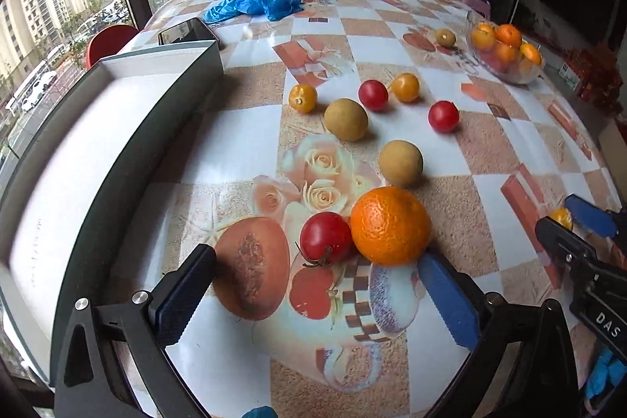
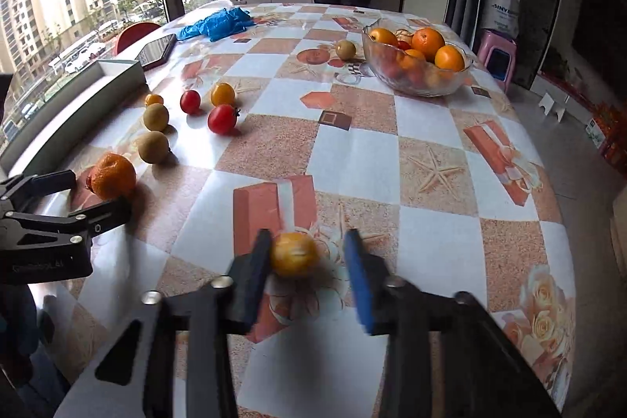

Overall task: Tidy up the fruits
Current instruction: 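Grasp the small orange tangerine on the table with the right gripper, then drop the tangerine into the white tray with the right gripper while the left grasps a red tomato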

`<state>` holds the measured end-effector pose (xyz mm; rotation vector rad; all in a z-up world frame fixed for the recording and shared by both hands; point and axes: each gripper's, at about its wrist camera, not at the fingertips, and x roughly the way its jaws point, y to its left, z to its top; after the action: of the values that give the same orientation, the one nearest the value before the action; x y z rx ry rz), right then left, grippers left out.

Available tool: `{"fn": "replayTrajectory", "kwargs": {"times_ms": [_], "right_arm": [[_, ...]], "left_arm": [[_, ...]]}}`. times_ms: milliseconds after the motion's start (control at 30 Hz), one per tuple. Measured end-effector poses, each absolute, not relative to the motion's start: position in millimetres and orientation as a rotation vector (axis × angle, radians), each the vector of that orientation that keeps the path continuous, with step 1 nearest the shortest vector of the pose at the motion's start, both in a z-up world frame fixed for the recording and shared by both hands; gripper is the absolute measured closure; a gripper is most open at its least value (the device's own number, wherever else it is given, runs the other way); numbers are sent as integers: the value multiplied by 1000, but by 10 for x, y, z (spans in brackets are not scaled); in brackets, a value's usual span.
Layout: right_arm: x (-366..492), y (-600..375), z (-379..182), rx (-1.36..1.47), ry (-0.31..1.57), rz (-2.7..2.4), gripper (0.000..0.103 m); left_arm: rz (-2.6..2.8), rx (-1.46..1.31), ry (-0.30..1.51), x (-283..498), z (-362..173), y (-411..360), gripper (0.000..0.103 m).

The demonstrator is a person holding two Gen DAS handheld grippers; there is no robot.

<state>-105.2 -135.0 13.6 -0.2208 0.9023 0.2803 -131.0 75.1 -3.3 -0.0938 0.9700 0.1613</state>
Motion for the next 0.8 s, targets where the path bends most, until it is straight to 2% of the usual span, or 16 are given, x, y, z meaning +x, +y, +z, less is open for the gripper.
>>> {"fn": "replayTrajectory", "kwargs": {"times_ms": [33, 300, 667, 800], "right_arm": [[-1026, -1373, 141, -198, 902, 284, 79], [-1069, -1633, 147, -45, 911, 359, 79], [-1179, -1796, 151, 27, 911, 403, 79], [-1242, -1859, 206, 45, 903, 408, 79]], "left_arm": [[164, -88, 951, -1324, -40, 750, 0], [135, -62, 967, -1323, 24, 830, 0], [29, 123, 947, -1257, 72, 769, 0], [-40, 121, 959, -1150, 42, 706, 21]]}}
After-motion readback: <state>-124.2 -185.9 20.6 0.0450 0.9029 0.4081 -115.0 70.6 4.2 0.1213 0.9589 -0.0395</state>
